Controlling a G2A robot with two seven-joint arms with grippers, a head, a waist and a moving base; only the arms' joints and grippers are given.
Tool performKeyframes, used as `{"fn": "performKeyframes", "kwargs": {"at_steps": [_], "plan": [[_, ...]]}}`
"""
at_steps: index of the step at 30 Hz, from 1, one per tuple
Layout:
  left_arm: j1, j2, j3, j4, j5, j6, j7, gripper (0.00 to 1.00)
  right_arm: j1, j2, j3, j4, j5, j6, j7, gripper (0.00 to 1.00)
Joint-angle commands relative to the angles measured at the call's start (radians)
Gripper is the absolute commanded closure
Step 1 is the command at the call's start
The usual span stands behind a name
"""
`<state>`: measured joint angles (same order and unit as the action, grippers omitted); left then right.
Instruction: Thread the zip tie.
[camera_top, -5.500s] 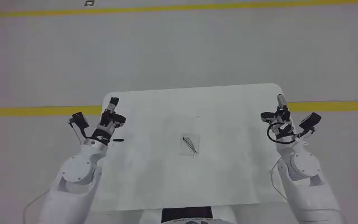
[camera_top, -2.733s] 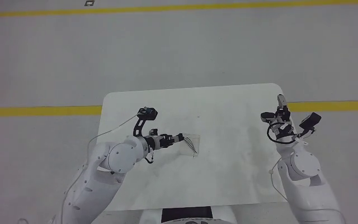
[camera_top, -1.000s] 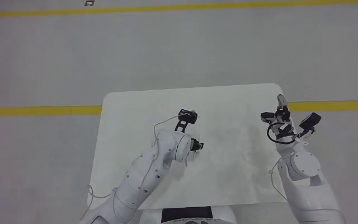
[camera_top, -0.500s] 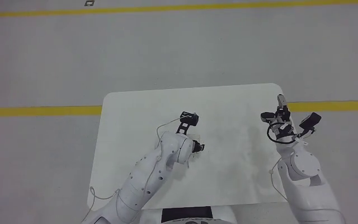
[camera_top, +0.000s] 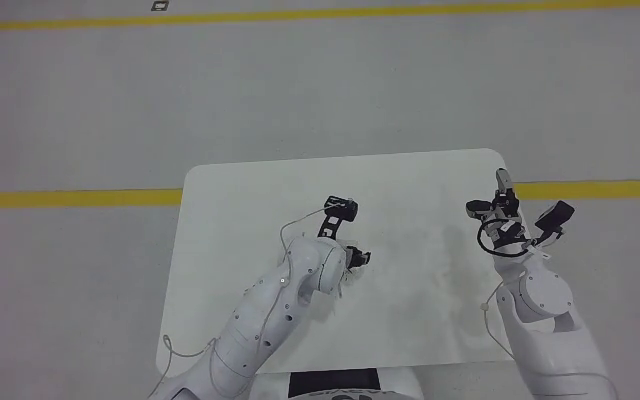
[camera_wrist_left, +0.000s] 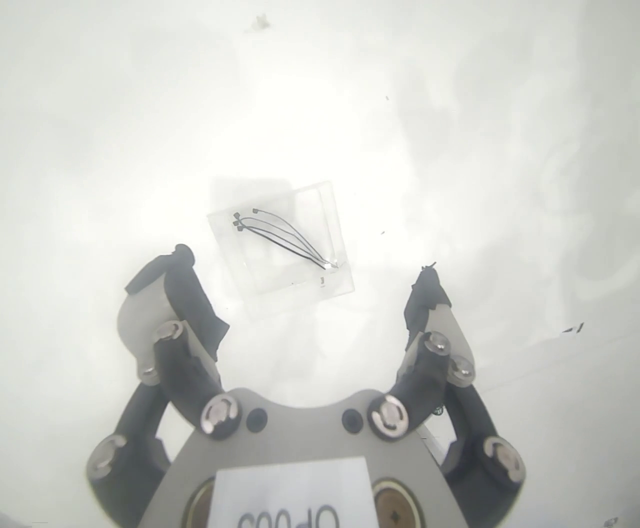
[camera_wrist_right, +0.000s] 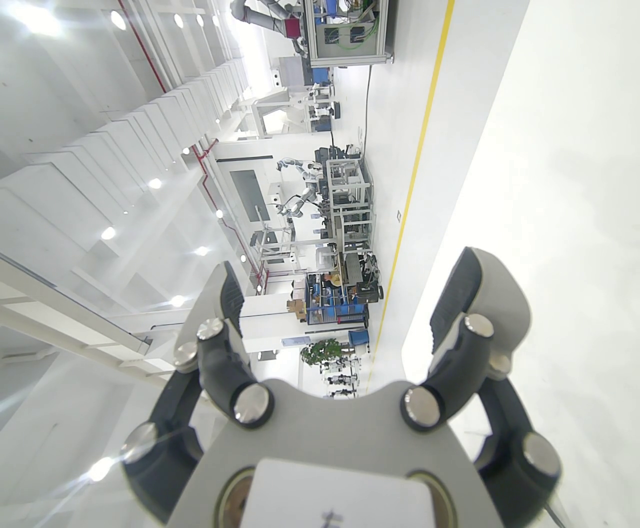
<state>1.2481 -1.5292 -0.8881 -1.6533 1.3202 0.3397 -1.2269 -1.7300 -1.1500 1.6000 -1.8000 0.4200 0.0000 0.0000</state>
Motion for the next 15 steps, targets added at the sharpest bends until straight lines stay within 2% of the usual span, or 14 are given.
{"fn": "performKeyframes", "kwargs": {"at_steps": [1, 4, 5, 6, 7, 11, 15], "plan": [[0.003, -0.001, -0.004, 0.002, -0.007, 0.0, 0.009, 0.0, 0.0, 0.0, 0.0, 0.0, 0.0, 0.0, 0.0, 0.0], [0.002, -0.003, -0.001, 0.012, -0.011, 0.0, 0.009, 0.2, 0.0, 0.0, 0.0, 0.0, 0.0, 0.0, 0.0, 0.0], [0.001, -0.004, 0.0, 0.017, -0.011, 0.0, 0.009, 0.29, 0.0, 0.0, 0.0, 0.0, 0.0, 0.0, 0.0, 0.0], [0.0, -0.005, 0.004, 0.024, -0.013, 0.0, 0.006, 0.43, 0.0, 0.0, 0.0, 0.0, 0.0, 0.0, 0.0, 0.0], [-0.002, -0.006, 0.006, 0.028, -0.019, 0.0, 0.005, 0.51, 0.0, 0.0, 0.0, 0.0, 0.0, 0.0, 0.0, 0.0], [-0.009, -0.008, 0.014, 0.044, -0.035, -0.001, 0.001, 0.58, 0.0, 0.0, 0.0, 0.0, 0.0, 0.0, 0.0, 0.0], [-0.016, -0.007, 0.022, 0.059, -0.04, -0.004, -0.005, 0.6, 0.0, 0.0, 0.0, 0.0, 0.0, 0.0, 0.0, 0.0]]}}
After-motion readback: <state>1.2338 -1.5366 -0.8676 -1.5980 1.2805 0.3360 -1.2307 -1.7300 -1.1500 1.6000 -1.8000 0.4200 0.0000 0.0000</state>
